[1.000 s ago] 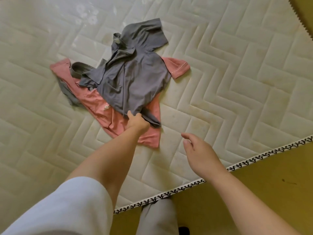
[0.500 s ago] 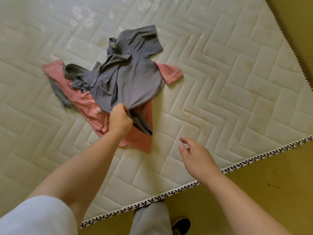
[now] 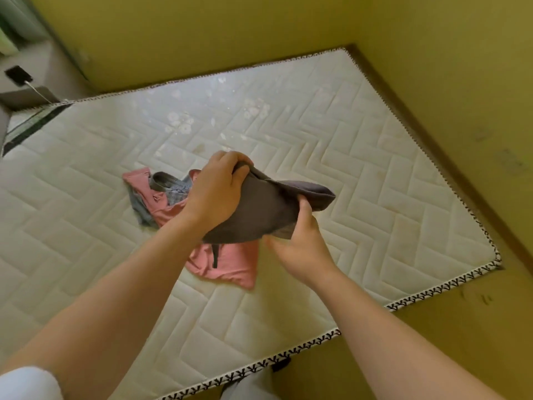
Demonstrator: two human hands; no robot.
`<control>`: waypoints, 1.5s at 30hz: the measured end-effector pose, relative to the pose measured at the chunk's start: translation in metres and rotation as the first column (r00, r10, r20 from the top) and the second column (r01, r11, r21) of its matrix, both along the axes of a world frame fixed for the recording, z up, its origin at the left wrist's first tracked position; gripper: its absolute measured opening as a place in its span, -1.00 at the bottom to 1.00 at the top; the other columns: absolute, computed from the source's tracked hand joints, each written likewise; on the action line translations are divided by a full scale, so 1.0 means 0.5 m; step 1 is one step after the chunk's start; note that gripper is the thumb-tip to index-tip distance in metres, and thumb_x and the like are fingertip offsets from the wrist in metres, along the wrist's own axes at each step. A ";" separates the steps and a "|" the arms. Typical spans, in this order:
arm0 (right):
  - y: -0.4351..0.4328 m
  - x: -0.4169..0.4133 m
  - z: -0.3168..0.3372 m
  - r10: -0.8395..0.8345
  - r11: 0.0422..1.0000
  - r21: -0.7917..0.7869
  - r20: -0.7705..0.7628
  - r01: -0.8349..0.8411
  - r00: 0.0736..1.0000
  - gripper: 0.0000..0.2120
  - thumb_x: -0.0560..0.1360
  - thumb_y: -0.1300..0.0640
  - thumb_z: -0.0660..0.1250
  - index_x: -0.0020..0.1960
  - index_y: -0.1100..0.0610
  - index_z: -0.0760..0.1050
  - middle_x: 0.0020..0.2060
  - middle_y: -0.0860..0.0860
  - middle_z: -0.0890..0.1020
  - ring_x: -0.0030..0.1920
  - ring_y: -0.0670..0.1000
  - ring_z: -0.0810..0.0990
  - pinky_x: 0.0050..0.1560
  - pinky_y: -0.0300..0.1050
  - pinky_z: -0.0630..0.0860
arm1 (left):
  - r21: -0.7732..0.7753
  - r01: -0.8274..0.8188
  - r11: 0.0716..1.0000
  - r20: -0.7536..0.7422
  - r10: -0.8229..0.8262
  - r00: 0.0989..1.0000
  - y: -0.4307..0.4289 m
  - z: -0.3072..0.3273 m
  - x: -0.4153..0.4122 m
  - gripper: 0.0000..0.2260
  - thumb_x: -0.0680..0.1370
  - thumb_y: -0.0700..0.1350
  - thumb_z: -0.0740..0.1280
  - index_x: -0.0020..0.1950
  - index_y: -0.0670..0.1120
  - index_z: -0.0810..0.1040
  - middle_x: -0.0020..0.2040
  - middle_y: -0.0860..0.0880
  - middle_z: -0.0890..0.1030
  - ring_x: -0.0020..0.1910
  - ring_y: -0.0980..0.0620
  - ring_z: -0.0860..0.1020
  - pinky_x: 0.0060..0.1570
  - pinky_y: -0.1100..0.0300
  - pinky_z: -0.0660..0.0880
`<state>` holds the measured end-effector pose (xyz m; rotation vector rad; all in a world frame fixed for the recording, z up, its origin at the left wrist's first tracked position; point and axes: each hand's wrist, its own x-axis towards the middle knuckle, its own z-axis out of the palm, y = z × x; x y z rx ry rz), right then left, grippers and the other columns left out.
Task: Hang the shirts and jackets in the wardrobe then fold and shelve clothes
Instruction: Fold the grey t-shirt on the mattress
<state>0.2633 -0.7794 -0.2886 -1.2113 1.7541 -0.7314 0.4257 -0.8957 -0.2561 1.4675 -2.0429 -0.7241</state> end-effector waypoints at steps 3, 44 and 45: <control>0.015 -0.018 0.079 -0.162 0.982 -0.089 0.073 0.168 0.984 -0.02 0.40 -0.06 0.51 0.55 -0.22 -0.10 0.43 -0.04 0.37 0.38 0.07 0.44 0.37 0.21 0.40 | -0.037 -0.004 0.999 -0.084 0.001 0.996 0.047 0.094 -0.023 -0.85 0.68 -0.09 0.17 0.05 0.12 0.49 0.03 0.12 0.51 -0.03 0.23 0.44 -0.03 0.45 0.31; 0.364 -0.435 0.645 -0.692 0.674 -0.644 -0.376 0.363 0.617 -0.86 0.59 0.14 0.21 0.00 -0.02 0.53 -0.10 -0.02 0.57 -0.09 0.09 0.53 -0.11 -0.08 0.44 | 0.125 0.561 0.819 0.269 -0.572 0.775 0.299 0.258 -0.387 -0.79 0.51 0.02 0.46 0.12 0.02 0.64 -0.10 0.11 0.60 -0.07 0.05 0.55 -0.06 0.25 0.40; 0.375 -0.443 0.645 -0.737 0.631 -0.659 -0.345 0.408 0.581 -0.84 0.60 0.12 0.19 0.06 -0.01 0.54 -0.08 -0.03 0.56 -0.08 0.09 0.51 -0.10 -0.09 0.42 | 0.135 0.546 0.827 0.350 -0.556 0.754 0.284 0.254 -0.378 -0.81 0.55 0.01 0.42 0.12 -0.01 0.64 -0.11 0.09 0.57 -0.08 0.05 0.53 -0.05 0.22 0.38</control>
